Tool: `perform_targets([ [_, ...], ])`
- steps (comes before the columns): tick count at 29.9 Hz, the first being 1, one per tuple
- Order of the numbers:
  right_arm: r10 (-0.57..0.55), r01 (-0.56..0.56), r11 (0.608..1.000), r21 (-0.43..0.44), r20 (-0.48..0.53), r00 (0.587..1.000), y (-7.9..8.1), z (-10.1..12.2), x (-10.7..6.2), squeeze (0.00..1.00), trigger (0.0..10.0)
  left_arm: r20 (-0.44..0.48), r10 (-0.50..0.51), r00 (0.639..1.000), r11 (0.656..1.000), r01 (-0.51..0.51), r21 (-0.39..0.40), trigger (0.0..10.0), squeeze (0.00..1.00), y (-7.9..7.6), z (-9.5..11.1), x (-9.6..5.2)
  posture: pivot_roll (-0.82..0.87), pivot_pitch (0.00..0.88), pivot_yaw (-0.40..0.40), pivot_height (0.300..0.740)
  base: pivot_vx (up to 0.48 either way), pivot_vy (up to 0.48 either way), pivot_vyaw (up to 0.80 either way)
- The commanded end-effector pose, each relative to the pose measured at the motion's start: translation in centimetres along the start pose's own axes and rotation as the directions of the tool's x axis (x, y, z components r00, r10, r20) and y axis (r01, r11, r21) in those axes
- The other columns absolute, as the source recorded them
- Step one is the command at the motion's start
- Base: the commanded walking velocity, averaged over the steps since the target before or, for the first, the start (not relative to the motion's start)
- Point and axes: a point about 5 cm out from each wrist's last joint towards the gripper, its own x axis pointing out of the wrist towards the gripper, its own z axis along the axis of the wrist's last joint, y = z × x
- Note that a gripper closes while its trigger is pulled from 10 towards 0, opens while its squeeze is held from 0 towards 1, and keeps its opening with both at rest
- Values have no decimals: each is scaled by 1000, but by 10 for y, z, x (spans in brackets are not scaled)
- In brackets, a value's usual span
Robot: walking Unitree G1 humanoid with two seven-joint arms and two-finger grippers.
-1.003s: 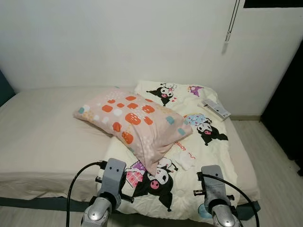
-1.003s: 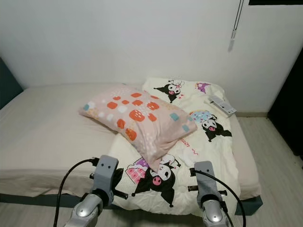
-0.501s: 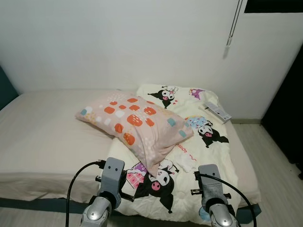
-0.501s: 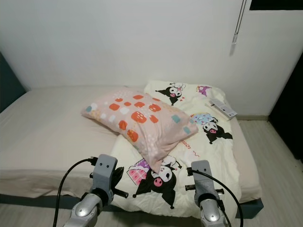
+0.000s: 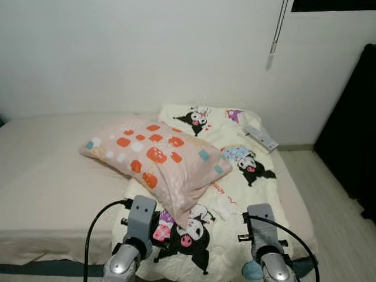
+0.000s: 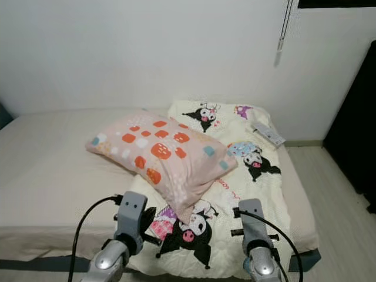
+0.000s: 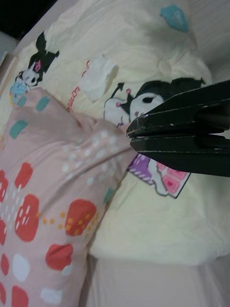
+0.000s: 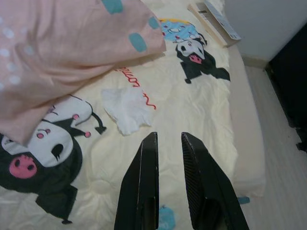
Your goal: Clean up the room
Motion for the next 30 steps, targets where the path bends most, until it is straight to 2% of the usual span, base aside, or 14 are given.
perform_targets([
  [1,2,-2,1000,-1,-15,1000,0,-4,-1,0,10000,5,2,1000,1000,-2,-1,10000,0,1,0,-2,-37,49,29,740,281,0,0],
  [30,9,-9,1000,-3,-16,1000,1,-3,-1,0,10000,11,-1,1000,1000,1,-2,10000,0,2,1,-2,-33,51,29,740,279,0,0],
])
